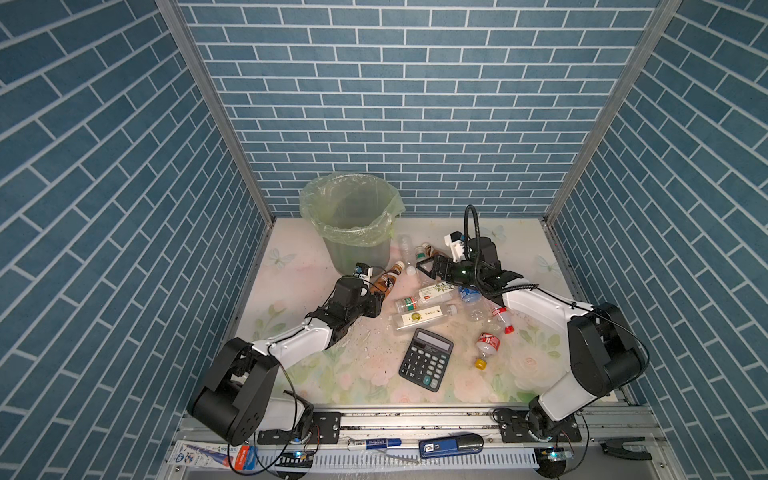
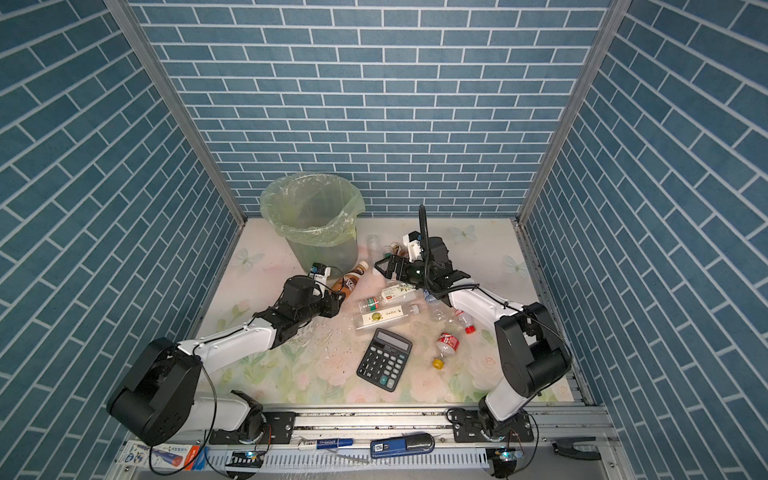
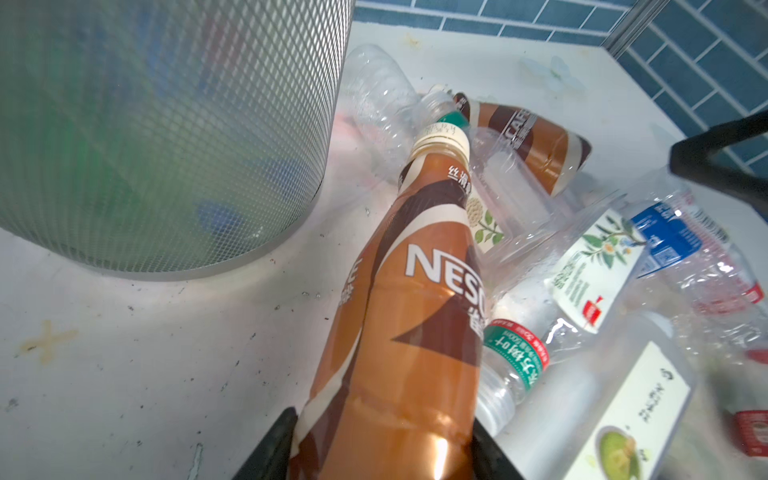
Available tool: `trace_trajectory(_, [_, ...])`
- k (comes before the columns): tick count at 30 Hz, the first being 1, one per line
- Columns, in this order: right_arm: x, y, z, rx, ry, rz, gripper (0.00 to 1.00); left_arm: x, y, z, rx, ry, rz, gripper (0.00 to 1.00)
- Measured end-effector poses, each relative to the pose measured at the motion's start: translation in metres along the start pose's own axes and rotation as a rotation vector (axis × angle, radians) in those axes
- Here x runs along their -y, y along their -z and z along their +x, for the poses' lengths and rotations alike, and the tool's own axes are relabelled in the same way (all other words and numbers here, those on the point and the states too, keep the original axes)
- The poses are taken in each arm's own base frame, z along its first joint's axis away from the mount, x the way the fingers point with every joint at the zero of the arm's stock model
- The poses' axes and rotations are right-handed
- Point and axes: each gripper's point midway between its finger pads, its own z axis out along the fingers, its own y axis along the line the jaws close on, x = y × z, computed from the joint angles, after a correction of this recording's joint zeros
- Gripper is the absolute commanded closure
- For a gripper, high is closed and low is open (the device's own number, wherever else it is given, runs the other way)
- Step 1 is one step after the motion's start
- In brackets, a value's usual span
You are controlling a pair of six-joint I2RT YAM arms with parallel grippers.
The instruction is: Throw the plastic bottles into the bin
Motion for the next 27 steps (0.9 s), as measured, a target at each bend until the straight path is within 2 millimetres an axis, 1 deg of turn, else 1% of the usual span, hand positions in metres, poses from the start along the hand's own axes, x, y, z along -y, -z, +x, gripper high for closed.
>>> trace_trajectory(2, [-0.001,0.0,-0.002,0.007,-0.015,-0.006,0.04,0.006,0.002,-0.006,0.012,0.004,0.015,0.54])
trace_trajectory(6, [-0.003,0.0,-0.004,0.014,-0.033,-0.013,0.06,0.026,0.003,-0.02,0.036,0.002,0.059,0.54])
trace_trajectory(11, [-0.005,0.0,-0.006,0.024,-0.057,-0.022,0.09,0.05,0.006,-0.032,0.057,-0.008,0.109,0.54])
trace_trajectory(13, [-0.005,-0.003,-0.008,0.029,-0.066,-0.027,0.11,0.061,0.008,-0.039,0.072,-0.015,0.132,0.54])
trace_trajectory(16, [0.001,-0.01,-0.007,0.026,-0.094,-0.027,0.14,0.074,0.01,-0.046,0.084,-0.023,0.158,0.54])
trace_trajectory(20, [0.006,-0.021,-0.01,0.03,-0.139,-0.045,0.21,0.084,0.008,-0.038,0.058,-0.037,0.171,0.54])
trace_trajectory(22, [0.007,-0.026,-0.014,0.033,-0.156,-0.052,0.26,0.092,0.007,-0.037,0.052,-0.046,0.185,0.54])
trace_trajectory(25, [0.002,-0.031,-0.021,0.047,-0.168,-0.074,0.34,0.1,0.009,-0.04,0.053,-0.055,0.197,0.54])
trace_trajectory(27, [-0.004,-0.032,-0.029,0.06,-0.172,-0.094,0.43,0.103,0.009,-0.041,0.058,-0.057,0.201,0.54])
